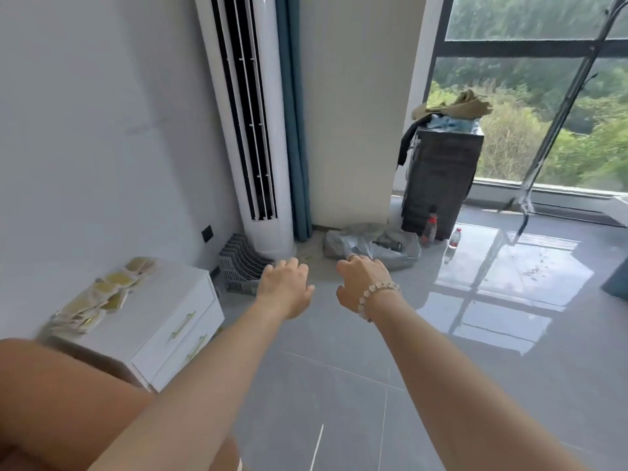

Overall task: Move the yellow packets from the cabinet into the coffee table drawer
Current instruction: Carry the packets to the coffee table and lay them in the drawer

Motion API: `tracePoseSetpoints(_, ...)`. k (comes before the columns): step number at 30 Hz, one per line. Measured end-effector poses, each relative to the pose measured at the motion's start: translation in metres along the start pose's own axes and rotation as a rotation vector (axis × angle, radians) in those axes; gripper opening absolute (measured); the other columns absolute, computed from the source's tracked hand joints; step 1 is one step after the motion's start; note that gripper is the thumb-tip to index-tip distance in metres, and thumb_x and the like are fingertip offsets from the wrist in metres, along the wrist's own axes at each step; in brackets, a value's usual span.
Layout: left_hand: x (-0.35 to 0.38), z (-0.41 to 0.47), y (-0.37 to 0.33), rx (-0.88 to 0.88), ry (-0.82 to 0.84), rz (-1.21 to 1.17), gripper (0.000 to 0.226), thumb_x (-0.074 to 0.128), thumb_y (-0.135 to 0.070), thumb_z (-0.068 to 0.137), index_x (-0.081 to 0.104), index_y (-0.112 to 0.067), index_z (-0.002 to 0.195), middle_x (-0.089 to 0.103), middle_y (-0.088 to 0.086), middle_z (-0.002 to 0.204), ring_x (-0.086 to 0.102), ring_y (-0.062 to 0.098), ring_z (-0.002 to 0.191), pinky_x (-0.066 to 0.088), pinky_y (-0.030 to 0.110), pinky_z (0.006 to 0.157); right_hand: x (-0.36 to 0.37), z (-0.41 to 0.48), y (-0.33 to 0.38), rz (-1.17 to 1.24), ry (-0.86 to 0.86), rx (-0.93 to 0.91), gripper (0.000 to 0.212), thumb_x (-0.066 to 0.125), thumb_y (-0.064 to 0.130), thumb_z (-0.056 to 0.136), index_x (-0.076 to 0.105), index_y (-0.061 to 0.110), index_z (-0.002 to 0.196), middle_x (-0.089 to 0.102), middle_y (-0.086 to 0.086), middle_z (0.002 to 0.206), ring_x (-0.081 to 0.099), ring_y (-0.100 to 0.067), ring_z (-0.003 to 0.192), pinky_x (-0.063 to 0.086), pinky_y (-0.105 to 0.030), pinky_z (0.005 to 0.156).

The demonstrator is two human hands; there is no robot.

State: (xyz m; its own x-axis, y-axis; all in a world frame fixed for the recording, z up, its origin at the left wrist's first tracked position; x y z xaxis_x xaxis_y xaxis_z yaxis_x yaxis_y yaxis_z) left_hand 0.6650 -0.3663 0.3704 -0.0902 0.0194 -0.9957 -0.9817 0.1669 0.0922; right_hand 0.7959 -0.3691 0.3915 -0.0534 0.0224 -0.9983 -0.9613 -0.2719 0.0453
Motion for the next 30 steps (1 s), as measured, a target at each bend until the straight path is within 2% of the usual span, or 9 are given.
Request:
tracePoseSetpoints(5, 0.022, 0.057, 0.026, -0.116, 0.067, 0.005, 0.041, 0.035, -0.039, 0.099, 0.046, -0.012, 0.127, 0.047, 0.007, 0.129, 0.045, 0.025, 0.12, 0.035, 0.038, 0.096, 0.023, 0.072, -0.001, -0.012, 0.061, -0.116, 0.032, 0.048, 0.022, 0.092, 0.053, 0.012, 0.122, 0.052, -0.006, 0.125, 0.048, -0.023, 0.119, 0.035, -0.03, 0.094)
tracePoseSetpoints(10, 0.01, 0.131, 0.036, -0.141, 0.014, -0.059, 0.04, 0.035, -0.04, 0.099, 0.047, -0.012, 0.124, 0.048, 0.007, 0.126, 0.045, 0.025, 0.119, 0.035, 0.037, 0.095, 0.021, 0.16, -0.021, -0.032, 0.104, -0.208, 0.036, 0.048, 0.024, 0.092, 0.053, 0.015, 0.126, 0.051, -0.004, 0.127, 0.048, -0.021, 0.12, 0.035, -0.03, 0.097)
tracePoseSetpoints(13, 0.012, 0.166, 0.058, -0.23, 0.002, -0.123, 0.038, 0.037, -0.039, 0.098, 0.049, -0.012, 0.124, 0.05, 0.007, 0.125, 0.047, 0.025, 0.117, 0.037, 0.037, 0.095, 0.022, 0.214, -0.015, -0.052, 0.113, -0.29, 0.035, 0.047, 0.023, 0.092, 0.054, 0.015, 0.126, 0.052, -0.005, 0.126, 0.048, -0.021, 0.119, 0.035, -0.03, 0.097)
tracePoseSetpoints(21, 0.043, 0.183, 0.169, -0.529, 0.089, -0.101, 0.038, 0.038, -0.038, 0.098, 0.05, -0.013, 0.125, 0.05, 0.006, 0.128, 0.048, 0.026, 0.118, 0.036, 0.037, 0.094, 0.048, 0.314, 0.084, -0.058, 0.157, -0.605, 0.028, 0.048, 0.021, 0.093, 0.053, 0.013, 0.118, 0.051, -0.006, 0.122, 0.048, -0.022, 0.116, 0.036, -0.031, 0.095)
tracePoseSetpoints(26, 0.071, 0.19, 0.253, -0.662, 0.155, -0.029, 0.041, 0.034, -0.039, 0.099, 0.047, -0.014, 0.129, 0.049, 0.004, 0.129, 0.048, 0.024, 0.117, 0.037, 0.035, 0.091, 0.073, 0.373, 0.155, -0.059, 0.142, -0.723, 0.029, 0.047, 0.021, 0.093, 0.052, 0.014, 0.12, 0.053, -0.006, 0.123, 0.049, -0.023, 0.117, 0.035, -0.031, 0.096)
tracePoseSetpoints(30, 0.085, 0.214, 0.326, -0.736, 0.132, -0.026, 0.042, 0.034, -0.04, 0.099, 0.047, -0.014, 0.13, 0.049, 0.003, 0.129, 0.049, 0.024, 0.118, 0.039, 0.036, 0.092, 0.092, 0.432, 0.211, -0.05, 0.151, -0.773, 0.029, 0.046, 0.021, 0.093, 0.053, 0.014, 0.12, 0.053, -0.006, 0.119, 0.05, -0.023, 0.113, 0.036, -0.031, 0.094)
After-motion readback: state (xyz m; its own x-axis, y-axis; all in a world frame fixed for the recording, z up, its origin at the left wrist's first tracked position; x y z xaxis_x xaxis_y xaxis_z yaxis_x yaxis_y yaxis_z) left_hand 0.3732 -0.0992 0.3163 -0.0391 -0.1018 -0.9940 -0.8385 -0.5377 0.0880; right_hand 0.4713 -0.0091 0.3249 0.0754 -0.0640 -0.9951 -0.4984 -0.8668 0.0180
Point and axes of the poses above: each hand's wrist, its own z-axis towards the middle knuckle, its own x-axis out of the palm, y = z × x, the point moved 4 cm from there along z, towards the middle knuckle
